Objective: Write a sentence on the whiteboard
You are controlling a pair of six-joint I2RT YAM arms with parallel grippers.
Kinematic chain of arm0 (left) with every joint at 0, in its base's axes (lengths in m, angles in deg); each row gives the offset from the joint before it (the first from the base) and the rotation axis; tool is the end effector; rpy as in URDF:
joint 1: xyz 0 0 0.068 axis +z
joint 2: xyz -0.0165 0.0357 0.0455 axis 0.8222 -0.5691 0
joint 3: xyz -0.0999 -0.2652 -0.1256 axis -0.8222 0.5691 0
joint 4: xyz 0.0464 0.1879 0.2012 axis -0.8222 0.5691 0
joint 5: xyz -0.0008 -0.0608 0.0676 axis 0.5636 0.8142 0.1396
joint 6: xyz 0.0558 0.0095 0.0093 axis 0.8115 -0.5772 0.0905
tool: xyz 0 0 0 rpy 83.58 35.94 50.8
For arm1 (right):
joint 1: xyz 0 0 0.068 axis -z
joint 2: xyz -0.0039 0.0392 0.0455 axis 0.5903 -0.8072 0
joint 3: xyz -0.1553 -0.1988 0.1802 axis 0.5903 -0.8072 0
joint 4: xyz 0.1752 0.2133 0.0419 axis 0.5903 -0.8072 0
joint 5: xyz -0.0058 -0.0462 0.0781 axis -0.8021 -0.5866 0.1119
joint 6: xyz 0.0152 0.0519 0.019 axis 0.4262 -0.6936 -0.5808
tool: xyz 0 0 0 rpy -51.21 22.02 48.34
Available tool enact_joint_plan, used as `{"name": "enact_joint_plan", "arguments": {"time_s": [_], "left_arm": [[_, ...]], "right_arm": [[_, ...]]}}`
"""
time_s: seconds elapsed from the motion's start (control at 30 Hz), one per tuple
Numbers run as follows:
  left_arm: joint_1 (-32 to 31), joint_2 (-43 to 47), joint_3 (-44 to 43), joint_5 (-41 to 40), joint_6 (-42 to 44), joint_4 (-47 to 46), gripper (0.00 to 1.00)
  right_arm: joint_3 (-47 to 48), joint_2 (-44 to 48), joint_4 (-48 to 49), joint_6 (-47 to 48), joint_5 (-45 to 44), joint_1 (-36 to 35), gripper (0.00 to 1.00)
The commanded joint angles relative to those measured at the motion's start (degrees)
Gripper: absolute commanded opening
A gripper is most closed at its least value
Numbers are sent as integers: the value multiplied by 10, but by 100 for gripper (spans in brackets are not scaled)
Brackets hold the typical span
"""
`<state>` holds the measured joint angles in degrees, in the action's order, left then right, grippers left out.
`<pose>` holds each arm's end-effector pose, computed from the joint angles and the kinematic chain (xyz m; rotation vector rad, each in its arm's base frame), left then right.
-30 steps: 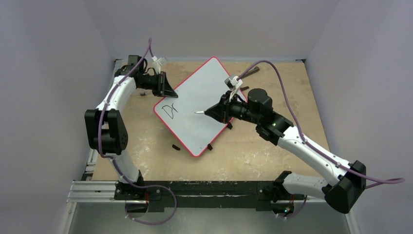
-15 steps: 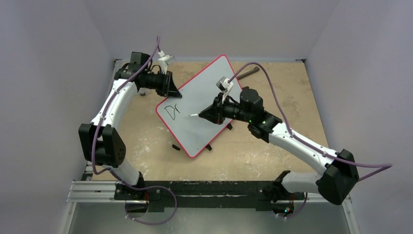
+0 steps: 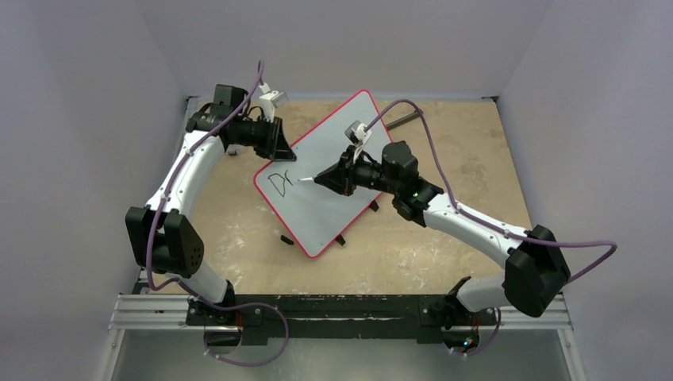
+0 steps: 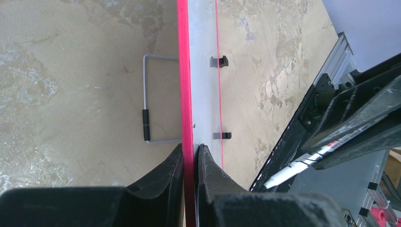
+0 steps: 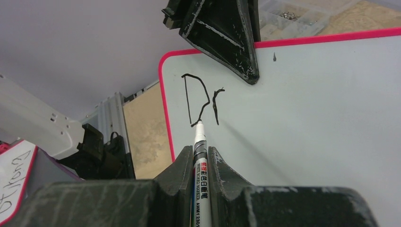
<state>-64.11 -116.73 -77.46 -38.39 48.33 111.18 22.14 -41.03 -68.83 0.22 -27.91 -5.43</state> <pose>0.3523 -0.0844 0.3760 0.6009 2.2794 -1.0302 0.2361 0.2338 0.3539 -0.7055 1.6283 1.1671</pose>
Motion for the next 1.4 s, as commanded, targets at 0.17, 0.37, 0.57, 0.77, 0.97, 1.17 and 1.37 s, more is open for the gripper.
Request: {"name": "enact_joint_plan", "arguments": {"time_s": [0.17, 0.37, 0.57, 0.77, 0.97, 1.17, 1.37], "left_arm": [[-11, 43, -3, -23, 41, -29, 0], [-13, 48, 2, -24, 42, -32, 0], [-16, 49, 4, -26, 41, -32, 0], [-17, 52, 4, -26, 41, -32, 0], [-19, 53, 4, -27, 41, -32, 0], [-19, 53, 4, -27, 42, -32, 0], [-21, 56, 5, -27, 43, -31, 0]], "right_arm": [[19, -38, 58, -17, -15, 0, 0], [23, -51, 73, -25, -17, 0, 0], [26, -61, 84, -35, -29, 1, 0], [30, -73, 93, -43, -34, 0, 0], [28, -78, 101, -49, -38, 0, 0], [22, -80, 97, -48, -54, 1, 0], [27, -83, 77, -39, -81, 0, 0]]}}
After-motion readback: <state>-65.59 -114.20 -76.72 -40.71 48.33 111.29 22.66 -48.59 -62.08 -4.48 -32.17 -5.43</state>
